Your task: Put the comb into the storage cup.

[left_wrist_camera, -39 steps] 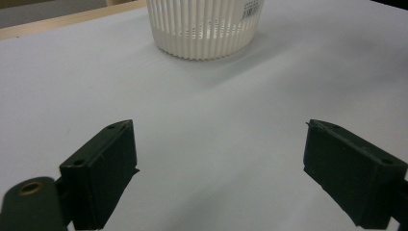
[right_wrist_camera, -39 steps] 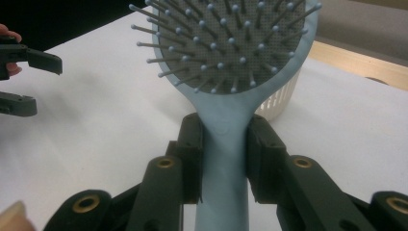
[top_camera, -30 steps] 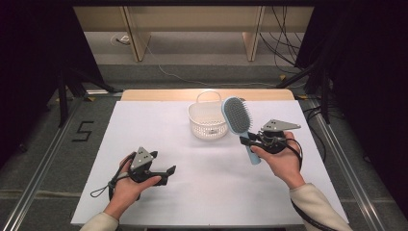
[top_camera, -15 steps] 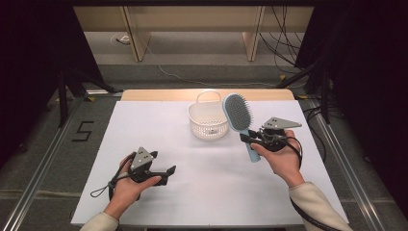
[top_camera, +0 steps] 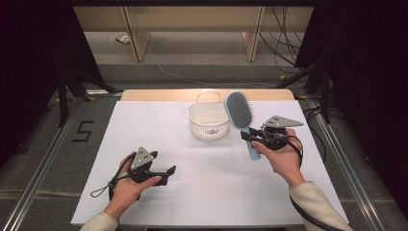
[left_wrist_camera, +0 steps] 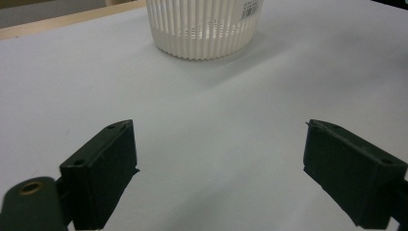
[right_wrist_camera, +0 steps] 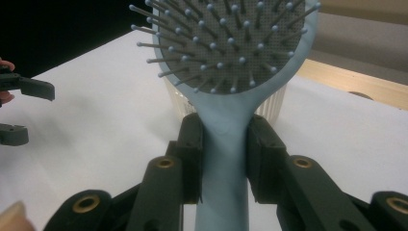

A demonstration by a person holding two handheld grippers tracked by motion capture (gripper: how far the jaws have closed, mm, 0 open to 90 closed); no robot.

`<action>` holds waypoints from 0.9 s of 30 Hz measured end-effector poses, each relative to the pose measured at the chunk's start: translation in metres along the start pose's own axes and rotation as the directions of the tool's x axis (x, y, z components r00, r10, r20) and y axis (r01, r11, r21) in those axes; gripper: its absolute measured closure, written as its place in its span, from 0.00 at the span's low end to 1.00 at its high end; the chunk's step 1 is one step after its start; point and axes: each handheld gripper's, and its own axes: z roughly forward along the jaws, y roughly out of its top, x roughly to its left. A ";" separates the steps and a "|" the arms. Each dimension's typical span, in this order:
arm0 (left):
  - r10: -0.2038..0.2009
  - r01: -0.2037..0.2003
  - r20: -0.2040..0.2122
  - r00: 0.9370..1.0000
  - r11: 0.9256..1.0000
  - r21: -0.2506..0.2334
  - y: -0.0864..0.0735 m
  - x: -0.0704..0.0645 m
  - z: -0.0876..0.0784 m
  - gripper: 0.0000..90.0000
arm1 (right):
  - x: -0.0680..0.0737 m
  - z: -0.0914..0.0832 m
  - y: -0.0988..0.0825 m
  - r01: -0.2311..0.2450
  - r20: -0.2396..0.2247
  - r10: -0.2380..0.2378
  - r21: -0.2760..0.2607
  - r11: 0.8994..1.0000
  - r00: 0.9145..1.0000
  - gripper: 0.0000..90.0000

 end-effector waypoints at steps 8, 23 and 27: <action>0.000 0.000 0.000 1.000 1.000 0.000 0.000 0.000 0.000 0.12 | 0.000 0.001 0.001 -0.001 0.003 0.001 -0.007 1.000 1.000 0.79; -0.001 0.001 0.001 1.000 1.000 0.002 0.000 0.000 0.001 0.12 | 0.000 0.002 0.003 -0.001 0.007 0.001 -0.019 1.000 1.000 0.79; -0.001 0.001 0.001 1.000 1.000 0.002 0.000 0.000 0.001 0.12 | 0.000 0.002 0.004 -0.002 0.010 0.002 -0.023 1.000 1.000 0.79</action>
